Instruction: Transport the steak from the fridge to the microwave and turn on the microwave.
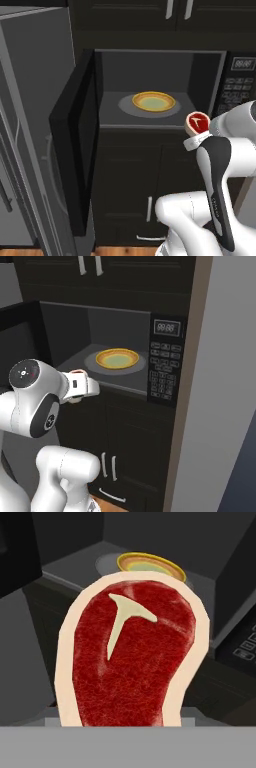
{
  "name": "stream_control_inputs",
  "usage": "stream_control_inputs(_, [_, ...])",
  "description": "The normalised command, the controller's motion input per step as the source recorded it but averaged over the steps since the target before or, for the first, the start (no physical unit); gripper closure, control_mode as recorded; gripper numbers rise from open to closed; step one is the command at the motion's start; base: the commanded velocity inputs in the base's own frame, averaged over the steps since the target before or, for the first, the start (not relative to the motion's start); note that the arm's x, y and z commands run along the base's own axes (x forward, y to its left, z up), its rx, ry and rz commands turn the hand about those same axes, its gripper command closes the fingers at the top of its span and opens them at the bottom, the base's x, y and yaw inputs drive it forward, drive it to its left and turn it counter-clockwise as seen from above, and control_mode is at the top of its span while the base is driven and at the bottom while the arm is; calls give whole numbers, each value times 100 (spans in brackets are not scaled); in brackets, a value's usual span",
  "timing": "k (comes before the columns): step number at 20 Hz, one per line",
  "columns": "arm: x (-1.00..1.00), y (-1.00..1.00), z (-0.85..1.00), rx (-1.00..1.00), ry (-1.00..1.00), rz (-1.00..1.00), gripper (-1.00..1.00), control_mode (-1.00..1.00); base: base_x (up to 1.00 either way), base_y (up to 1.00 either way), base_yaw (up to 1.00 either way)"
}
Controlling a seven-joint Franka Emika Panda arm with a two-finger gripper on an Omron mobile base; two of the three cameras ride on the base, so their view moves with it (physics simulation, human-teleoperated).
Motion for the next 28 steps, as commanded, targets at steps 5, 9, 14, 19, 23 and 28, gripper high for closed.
stream_control_inputs(5, [0,0,0,0,0,0,100,100,26,-23,7])
stream_control_inputs(9, [9,-3,-10,0,-20,2,100,-100,0,0,0])
stream_control_inputs(14, [10,0,-11,-1,-21,0,100,-100,0,0,0])
stream_control_inputs(19, [23,6,-10,-1,-12,0,100,-100,0,0,0])
stream_control_inputs(23, [30,9,-5,0,-3,0,100,-100,0,0,0])
stream_control_inputs(28, [30,10,-4,0,-3,0,100,-100,0,0,0])
